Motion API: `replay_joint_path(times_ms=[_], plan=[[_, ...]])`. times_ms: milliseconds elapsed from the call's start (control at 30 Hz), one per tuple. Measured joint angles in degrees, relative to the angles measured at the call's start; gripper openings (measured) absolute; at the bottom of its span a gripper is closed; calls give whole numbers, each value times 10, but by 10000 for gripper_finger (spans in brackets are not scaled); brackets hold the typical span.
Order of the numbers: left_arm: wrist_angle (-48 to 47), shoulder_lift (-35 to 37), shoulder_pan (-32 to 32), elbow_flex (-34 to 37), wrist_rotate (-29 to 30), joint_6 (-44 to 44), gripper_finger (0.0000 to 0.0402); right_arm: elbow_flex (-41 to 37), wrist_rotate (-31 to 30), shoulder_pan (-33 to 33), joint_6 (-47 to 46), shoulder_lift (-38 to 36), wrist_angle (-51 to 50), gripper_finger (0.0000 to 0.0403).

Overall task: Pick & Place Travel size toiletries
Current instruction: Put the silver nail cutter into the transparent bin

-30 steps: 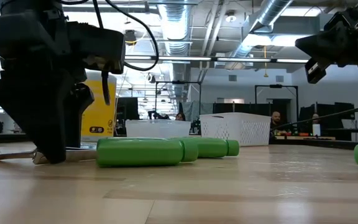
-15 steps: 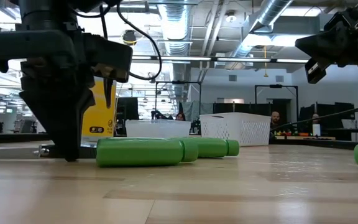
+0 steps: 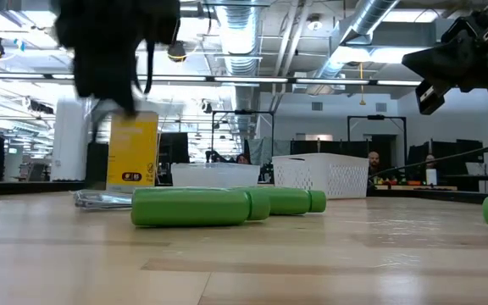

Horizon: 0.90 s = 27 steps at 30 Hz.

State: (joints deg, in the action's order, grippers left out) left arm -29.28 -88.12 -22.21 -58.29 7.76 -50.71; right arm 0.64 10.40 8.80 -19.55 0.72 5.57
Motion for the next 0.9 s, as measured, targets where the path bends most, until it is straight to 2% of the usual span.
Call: replay_joint_path(times_ms=[167, 300, 367, 633, 900], plan=[[10, 89, 65, -1, 90, -3, 7, 0, 0, 0, 0, 0, 0, 0], [22, 133, 142, -1, 184, 52, 7, 0, 0, 0, 0, 0, 0, 0], [49, 140, 189, -1, 210, 90, 7, 0, 0, 0, 0, 0, 0, 0], [184, 108, 354, -2, 198, 235, 7, 0, 0, 0, 0, 0, -1, 0], [307, 37, 415, -2, 193, 279, 7, 0, 0, 6, 0, 0, -6, 0]])
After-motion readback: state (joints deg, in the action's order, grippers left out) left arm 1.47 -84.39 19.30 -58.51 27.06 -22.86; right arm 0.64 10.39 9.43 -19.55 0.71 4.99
